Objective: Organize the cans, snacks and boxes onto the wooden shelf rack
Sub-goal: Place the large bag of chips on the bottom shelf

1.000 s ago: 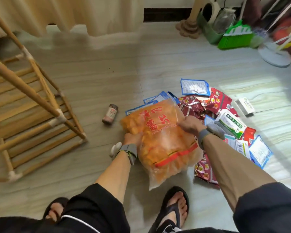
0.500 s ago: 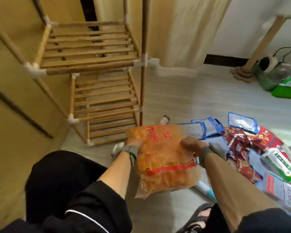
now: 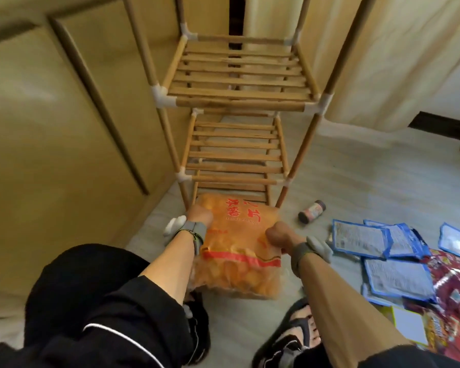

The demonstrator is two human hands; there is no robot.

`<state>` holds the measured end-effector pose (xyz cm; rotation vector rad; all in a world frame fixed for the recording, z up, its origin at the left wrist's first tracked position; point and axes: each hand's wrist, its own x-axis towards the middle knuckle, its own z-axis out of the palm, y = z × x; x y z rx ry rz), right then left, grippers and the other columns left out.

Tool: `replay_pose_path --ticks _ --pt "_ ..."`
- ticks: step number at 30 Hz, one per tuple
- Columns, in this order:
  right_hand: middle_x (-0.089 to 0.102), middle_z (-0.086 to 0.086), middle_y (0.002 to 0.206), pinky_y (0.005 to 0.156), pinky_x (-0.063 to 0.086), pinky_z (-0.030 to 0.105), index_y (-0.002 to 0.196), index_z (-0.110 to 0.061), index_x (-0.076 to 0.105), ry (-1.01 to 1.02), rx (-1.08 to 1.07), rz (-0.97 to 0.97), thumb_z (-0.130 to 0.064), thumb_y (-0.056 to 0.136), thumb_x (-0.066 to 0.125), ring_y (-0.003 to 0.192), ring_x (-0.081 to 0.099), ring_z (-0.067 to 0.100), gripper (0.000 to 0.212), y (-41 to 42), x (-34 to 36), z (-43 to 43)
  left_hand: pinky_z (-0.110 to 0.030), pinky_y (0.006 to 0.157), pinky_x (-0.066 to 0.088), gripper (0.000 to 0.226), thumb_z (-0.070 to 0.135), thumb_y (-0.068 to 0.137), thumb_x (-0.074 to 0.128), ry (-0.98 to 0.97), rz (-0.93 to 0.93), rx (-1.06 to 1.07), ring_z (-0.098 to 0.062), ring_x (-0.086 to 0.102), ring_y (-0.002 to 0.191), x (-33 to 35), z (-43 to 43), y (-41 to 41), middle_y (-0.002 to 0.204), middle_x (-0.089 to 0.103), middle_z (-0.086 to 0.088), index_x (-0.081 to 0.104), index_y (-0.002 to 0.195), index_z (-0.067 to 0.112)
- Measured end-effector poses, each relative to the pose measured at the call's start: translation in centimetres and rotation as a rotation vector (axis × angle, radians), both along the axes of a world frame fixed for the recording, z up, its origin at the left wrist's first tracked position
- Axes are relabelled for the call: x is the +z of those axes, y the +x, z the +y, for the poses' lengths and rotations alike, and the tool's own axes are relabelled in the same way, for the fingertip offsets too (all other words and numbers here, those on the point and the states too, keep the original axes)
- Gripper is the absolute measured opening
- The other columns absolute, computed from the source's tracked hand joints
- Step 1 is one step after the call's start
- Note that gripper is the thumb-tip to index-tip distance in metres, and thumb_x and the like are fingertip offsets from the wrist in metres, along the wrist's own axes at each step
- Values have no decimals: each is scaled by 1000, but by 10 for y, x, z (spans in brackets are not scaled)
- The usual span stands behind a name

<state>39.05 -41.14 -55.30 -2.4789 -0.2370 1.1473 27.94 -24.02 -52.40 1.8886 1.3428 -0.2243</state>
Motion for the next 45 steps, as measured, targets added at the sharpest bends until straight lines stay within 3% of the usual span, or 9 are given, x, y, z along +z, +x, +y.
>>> replay_pose_path --ticks 8,14,19,22,25,29,34,39,45 --pt "52 22 143 102 44 40 137 1 47 9 -33 -112 -14 104 36 129 53 37 37 42 -38 59 -39 91 50 27 20 103 42 69 28 67 -36 61 110 -25 42 37 123 63 -15 60 119 9" --pt "59 19 131 96 45 36 126 2 53 141 -27 -227 -7 99 41 119 57 34 30 84 -67 89 -27 55 39 15 13 105 38 -92 -48 170 -20 52 66 -60 61 82 85 54 -5 53 107 9" --pt "56 9 137 109 43 38 139 -14 52 444 -221 -110 -20 99 50 121 55 24 41 110 -96 112 -31 94 37 33 15 109 31 -121 -77 11 -32 53 109 -89 72 118 120 54 -17 52 128 0" --pt "41 12 155 110 43 41 161 -26 11 318 -107 -149 -22 89 60 133 49 29 87 104 -117 113 -27 96 27 35 8 109 24 -57 -133 -211 -34 45 121 -91 72 126 135 44 -20 41 136 -5" --pt "27 8 164 119 32 47 162 -23 9 267 -179 -248 -48 81 69 147 32 31 104 92 -131 111 -36 118 15 77 42 102 47 -54 -186 -34 -28 15 150 -129 64 112 163 9 -7 -1 158 20" --pt "23 10 164 115 36 53 160 -23 7 153 -313 -98 -75 79 57 146 32 38 109 73 -152 106 -49 122 12 102 68 87 53 59 -60 35 -28 0 152 -166 53 89 165 -9 -4 -8 157 26" --pt "46 1 104 83 60 48 155 -16 21 284 -439 84 -41 102 53 89 64 30 67 64 -160 109 -48 112 34 106 68 85 57 -38 -65 276 -38 37 140 -181 62 87 161 24 -13 -1 159 21" --pt "60 9 123 87 59 51 131 -19 45 505 -540 162 -25 103 52 108 62 30 29 69 -171 118 -46 108 39 78 56 91 60 22 -112 191 -36 45 133 -190 73 96 150 45 -9 29 152 20" --pt "58 3 129 95 56 51 143 -25 44 494 -493 99 -32 94 63 118 60 29 53 76 -187 119 -49 107 40 78 59 90 57 75 -141 140 -36 46 132 -195 79 100 148 46 -10 31 151 17"
